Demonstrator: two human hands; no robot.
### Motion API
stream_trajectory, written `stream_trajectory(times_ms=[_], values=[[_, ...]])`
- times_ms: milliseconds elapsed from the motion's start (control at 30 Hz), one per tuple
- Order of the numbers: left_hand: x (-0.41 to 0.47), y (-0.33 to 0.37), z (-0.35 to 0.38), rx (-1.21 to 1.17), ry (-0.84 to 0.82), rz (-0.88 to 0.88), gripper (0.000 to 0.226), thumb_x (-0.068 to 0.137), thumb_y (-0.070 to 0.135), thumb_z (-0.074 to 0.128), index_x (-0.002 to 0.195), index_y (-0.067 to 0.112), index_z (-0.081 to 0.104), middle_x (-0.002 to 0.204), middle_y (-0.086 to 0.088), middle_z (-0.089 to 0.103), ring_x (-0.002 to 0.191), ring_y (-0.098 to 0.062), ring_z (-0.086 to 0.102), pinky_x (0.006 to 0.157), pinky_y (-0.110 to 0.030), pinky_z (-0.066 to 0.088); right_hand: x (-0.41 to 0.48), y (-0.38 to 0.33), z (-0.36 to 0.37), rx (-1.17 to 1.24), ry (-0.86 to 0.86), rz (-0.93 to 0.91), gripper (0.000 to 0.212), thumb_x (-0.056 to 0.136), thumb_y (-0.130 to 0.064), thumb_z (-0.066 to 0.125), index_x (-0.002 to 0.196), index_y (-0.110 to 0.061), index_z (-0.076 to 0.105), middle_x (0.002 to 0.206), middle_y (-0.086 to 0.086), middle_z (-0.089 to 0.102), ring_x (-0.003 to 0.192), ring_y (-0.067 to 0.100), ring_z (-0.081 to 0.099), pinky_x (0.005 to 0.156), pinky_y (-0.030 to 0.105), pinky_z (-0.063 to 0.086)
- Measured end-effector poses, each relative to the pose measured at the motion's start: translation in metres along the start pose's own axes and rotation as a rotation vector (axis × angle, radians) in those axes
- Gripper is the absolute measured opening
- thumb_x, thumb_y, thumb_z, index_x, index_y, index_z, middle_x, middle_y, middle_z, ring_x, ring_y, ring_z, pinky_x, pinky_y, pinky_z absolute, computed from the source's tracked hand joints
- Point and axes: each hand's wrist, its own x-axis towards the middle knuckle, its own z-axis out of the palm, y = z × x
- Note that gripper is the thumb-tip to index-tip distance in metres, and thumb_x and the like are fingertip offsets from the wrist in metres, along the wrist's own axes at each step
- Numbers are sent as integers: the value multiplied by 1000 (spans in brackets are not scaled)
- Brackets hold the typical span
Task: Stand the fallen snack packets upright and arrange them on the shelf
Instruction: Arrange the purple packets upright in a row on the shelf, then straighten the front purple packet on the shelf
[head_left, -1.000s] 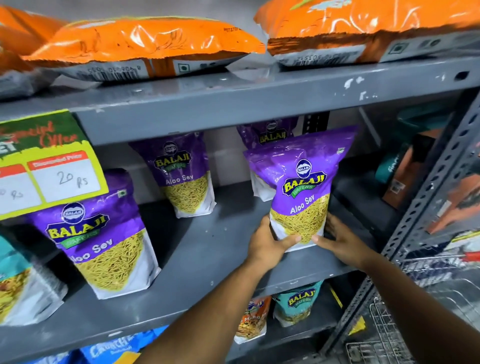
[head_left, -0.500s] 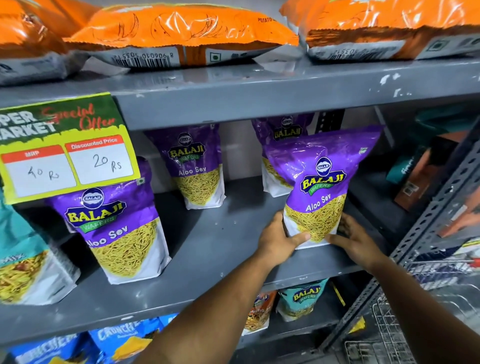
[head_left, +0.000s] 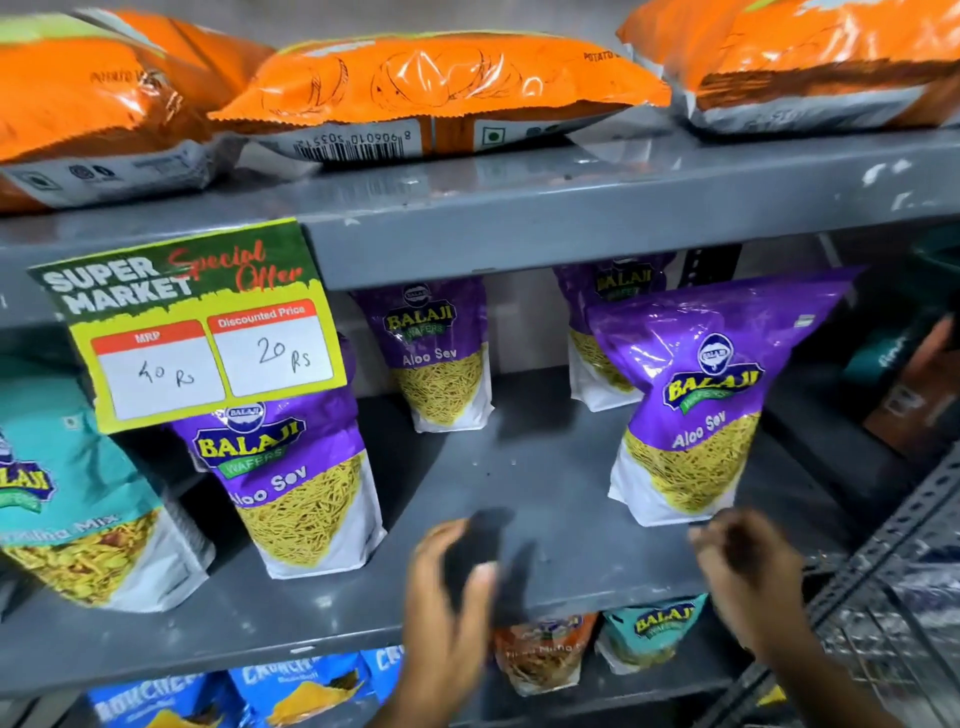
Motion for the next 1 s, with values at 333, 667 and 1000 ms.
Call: stream_trajectory(times_ms=[333, 667, 1000], values=[[84, -63, -181, -83, 368, -452, 65, 93, 61, 35, 133, 12, 51, 140, -13, 53, 130, -28, 49, 111, -49, 36, -15, -119, 207, -84, -786, -48, 81, 82, -35, 71, 149, -13, 31, 149, 9, 45, 137, 17, 43, 113, 28, 35], [101, -56, -115, -38, 353, -501, 41, 99, 40, 37, 85, 24, 72, 86, 7, 76, 80, -1, 63, 84, -31, 50, -3, -112, 228, -109, -778, -4, 48, 85, -42, 66, 113, -7, 50, 112, 10, 66, 101, 26, 62, 86, 40, 50], [94, -31, -10, -187, 333, -373, 47, 104, 29, 27, 100, 1, 65, 94, -7, 70, 85, -14, 61, 71, -10, 48, 26, -70, 148, -152, -691, 5, 59, 79, -55, 62, 114, -9, 49, 113, 19, 67, 106, 34, 63, 91, 54, 49]])
